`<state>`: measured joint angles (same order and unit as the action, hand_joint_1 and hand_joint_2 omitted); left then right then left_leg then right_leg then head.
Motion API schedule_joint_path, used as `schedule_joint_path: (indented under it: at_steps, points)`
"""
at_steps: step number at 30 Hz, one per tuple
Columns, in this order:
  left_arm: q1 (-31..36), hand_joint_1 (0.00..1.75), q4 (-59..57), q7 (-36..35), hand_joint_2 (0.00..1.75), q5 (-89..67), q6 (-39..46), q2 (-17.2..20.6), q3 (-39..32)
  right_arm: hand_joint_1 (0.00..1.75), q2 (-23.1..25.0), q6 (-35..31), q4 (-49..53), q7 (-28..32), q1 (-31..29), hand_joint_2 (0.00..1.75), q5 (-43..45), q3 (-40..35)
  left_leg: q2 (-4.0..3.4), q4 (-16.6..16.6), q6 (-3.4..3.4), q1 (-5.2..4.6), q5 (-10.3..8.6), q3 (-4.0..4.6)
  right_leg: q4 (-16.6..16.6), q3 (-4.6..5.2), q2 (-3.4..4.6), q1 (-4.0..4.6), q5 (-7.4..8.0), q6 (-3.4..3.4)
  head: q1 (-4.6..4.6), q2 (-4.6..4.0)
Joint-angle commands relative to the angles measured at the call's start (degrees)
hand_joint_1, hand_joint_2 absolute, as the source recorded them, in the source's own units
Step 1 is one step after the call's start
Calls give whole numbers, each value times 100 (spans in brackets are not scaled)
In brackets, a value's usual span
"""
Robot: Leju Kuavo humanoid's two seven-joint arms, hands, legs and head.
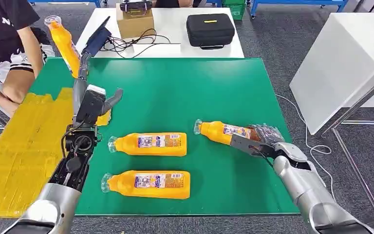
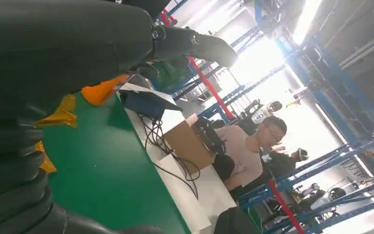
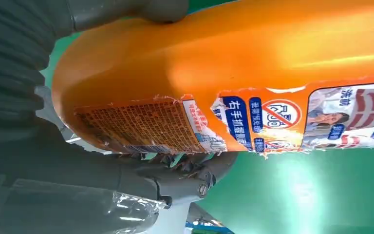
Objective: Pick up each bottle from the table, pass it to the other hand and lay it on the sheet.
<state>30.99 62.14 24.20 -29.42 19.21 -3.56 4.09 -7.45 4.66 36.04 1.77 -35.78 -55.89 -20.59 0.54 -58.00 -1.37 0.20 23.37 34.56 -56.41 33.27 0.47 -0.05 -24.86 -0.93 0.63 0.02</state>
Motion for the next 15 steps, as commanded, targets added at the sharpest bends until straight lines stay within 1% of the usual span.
schedule_joint_path:
  at_steps: [1,3,4,5,6,7,9,10,12,15]
  points:
    - [-14,0,-134,-81,175,11,65,89,3,175,148,-754,242,-88,442,175,462,270,13,14,8,5,-1,-16,18,-23,-20,6,-2,0,0,0]
    - [-101,0,7,-81,175,20,11,108,-57,175,289,-1033,652,-115,549,175,667,500,-1,14,9,4,1,-17,16,-22,-8,4,-1,1,-2,0]
    - [-178,0,191,-43,175,340,-323,76,-139,175,355,-1163,969,-153,631,175,773,596,-7,9,7,1,3,-10,7,-14,1,1,-1,1,-2,0]
    - [-230,0,347,22,175,996,-963,18,-247,175,399,-1260,1107,-106,647,175,870,665,-12,6,6,-1,4,-4,0,-7,7,-1,-1,1,0,0]
    - [-263,0,462,-3,175,1147,-1135,47,-280,175,423,-1265,1152,-111,622,175,906,678,-19,6,9,1,7,-4,1,-7,11,1,-2,1,0,0]
    - [-287,0,605,-133,175,1428,-1459,59,-298,175,492,-1482,1265,-37,611,175,1022,778,-17,1,7,3,5,4,-1,0,12,3,0,1,0,0]
    - [-232,0,645,-531,175,1620,-1859,120,-214,175,541,-1680,1412,40,643,175,1136,848,-21,-2,9,-1,9,16,-11,14,14,-2,-5,1,0,0]
    - [-220,0,652,-599,175,1702,-1977,127,-193,175,556,-1749,1473,54,673,175,1140,866,-18,-3,8,-1,7,23,-13,22,13,-2,-4,1,2,0]
    - [-246,0,701,-712,175,2143,-2642,194,-61,175,667,-1915,1731,108,819,175,1206,904,-19,-3,9,3,9,32,-8,30,10,3,-4,0,2,0]
    - [-237,0,514,-867,175,2589,-3155,241,-83,175,756,-1963,1825,65,884,175,1121,875,-9,3,6,2,4,38,-5,36,5,2,-2,-1,0,0]
